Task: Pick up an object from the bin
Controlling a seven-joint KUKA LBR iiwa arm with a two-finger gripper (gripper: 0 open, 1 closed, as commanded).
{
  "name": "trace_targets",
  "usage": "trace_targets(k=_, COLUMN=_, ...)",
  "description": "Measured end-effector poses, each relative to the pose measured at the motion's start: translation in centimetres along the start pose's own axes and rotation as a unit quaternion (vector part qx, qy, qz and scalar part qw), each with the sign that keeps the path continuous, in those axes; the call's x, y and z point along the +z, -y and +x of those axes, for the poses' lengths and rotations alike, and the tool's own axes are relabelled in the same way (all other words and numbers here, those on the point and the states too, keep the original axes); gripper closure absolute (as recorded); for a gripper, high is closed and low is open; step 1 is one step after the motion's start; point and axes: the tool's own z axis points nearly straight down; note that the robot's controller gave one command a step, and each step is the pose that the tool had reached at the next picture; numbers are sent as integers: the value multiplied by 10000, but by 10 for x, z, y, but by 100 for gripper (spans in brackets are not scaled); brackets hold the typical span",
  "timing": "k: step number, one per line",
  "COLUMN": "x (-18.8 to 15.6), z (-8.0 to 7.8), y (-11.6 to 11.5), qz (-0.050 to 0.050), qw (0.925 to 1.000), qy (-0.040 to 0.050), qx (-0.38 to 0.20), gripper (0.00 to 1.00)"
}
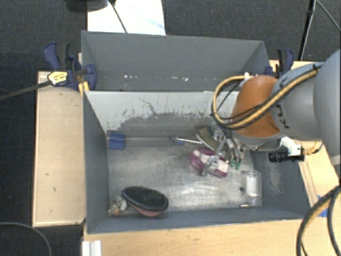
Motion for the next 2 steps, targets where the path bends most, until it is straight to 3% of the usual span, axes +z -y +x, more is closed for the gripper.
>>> trace_targets(k=1, x=-120, z=-6, y=-16, qz=6, qw=10000, qy=-82, qx=-8, gripper=100)
trace_targets(k=2, x=-165, z=-2, y=32, qz=11, qw=9867, qy=-99, qx=-1623, gripper=100)
